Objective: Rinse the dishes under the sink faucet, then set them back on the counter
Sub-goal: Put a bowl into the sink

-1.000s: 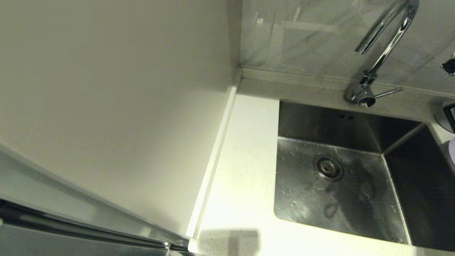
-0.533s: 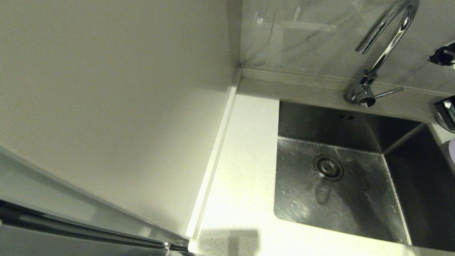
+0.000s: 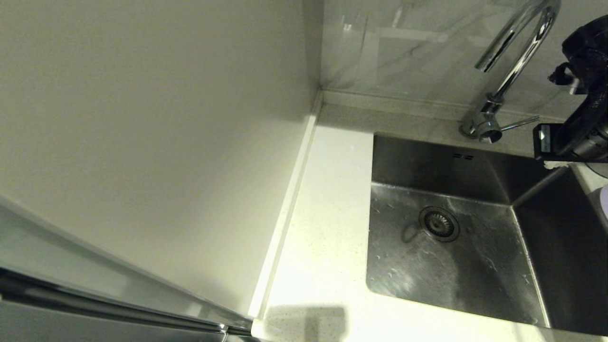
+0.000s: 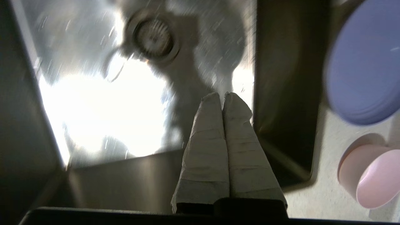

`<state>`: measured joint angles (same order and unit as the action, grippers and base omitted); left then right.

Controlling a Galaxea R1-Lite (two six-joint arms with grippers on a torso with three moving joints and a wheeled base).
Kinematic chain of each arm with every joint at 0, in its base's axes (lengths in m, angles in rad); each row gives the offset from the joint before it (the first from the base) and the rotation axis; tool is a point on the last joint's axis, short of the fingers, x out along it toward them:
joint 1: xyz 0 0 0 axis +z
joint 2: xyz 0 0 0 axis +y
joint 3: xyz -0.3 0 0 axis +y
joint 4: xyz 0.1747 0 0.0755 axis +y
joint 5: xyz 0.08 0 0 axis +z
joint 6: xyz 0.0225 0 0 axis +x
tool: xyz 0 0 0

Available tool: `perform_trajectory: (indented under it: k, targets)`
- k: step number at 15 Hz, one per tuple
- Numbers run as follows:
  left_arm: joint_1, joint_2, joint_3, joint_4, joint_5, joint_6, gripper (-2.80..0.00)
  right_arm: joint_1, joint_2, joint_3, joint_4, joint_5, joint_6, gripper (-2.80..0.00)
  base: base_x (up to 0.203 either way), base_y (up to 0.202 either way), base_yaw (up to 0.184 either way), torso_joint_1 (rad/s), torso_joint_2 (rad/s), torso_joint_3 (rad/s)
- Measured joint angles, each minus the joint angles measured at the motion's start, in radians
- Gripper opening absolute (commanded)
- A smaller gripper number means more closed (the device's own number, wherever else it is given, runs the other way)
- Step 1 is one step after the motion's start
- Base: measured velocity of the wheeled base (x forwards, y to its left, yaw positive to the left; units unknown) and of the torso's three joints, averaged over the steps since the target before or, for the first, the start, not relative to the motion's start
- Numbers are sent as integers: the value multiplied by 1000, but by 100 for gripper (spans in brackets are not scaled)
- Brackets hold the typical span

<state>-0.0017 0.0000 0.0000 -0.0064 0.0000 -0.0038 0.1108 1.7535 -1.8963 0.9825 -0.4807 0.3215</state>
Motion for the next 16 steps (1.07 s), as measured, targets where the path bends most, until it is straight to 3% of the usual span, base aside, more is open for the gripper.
perform_trajectory:
  k: [5, 6, 12, 16]
  targets:
    - [0, 0, 0, 0, 0, 0, -280, 0, 50, -15, -111, -93, -15, -280, 0, 0, 0, 0, 0, 0]
    - [0, 0, 0, 0, 0, 0, -280, 0, 56, -16, -126, -108, -32, 0, 0, 0, 0, 0, 0, 0]
    - [0, 0, 0, 0, 0, -1, -280, -13, 65, -38, -131, -129, -162, 0, 0, 0, 0, 0, 0, 0]
    - [0, 0, 0, -1, 0, 0, -280, -88, 80, -79, -204, -156, -408, 0, 0, 0, 0, 0, 0, 0]
